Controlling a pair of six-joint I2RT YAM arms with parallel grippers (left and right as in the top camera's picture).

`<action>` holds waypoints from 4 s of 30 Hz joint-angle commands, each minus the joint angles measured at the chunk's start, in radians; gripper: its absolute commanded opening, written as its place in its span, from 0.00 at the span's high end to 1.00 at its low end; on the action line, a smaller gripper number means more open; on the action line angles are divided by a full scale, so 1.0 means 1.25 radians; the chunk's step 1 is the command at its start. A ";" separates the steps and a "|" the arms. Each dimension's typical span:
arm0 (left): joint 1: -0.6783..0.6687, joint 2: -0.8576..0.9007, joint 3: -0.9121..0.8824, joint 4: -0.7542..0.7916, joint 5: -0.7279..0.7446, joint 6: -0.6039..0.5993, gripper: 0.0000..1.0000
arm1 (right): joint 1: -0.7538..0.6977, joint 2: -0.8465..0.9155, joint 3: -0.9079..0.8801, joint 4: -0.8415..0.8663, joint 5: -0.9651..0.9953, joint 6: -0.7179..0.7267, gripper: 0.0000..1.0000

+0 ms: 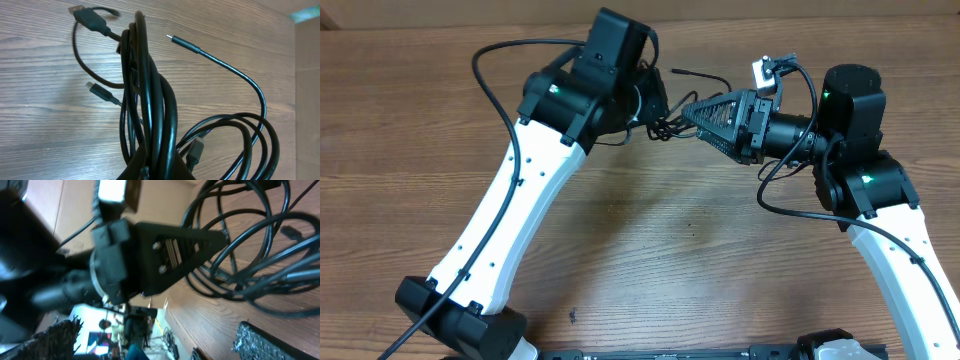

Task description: Untangle cables

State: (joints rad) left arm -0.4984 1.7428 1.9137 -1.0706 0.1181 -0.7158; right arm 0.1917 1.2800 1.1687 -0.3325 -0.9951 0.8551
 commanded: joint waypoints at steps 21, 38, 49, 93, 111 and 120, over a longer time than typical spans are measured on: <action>-0.048 -0.036 0.010 0.022 0.149 0.005 0.96 | 0.003 -0.004 0.013 -0.052 0.269 0.118 0.09; -0.098 -0.036 0.010 0.078 0.091 0.005 0.96 | 0.001 -0.002 0.013 -0.052 0.271 0.118 0.96; 0.074 -0.036 0.010 -0.160 -0.172 -0.261 0.96 | -0.155 -0.002 0.013 -0.029 0.054 0.118 0.96; 0.486 -0.036 0.010 -0.303 0.139 -0.059 0.96 | -0.274 -0.002 0.013 -0.036 -0.065 -0.141 0.09; 0.380 -0.036 0.010 -0.203 0.503 0.031 0.96 | 0.149 0.051 0.012 -0.186 0.176 -0.521 0.10; 0.268 -0.036 0.010 -0.167 0.308 0.229 0.96 | 0.206 0.064 0.013 -0.173 0.185 -0.623 0.10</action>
State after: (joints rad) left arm -0.1104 1.7084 1.9232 -1.3071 0.6285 -0.6235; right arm 0.4458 1.3624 1.1690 -0.5602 -0.7666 0.1143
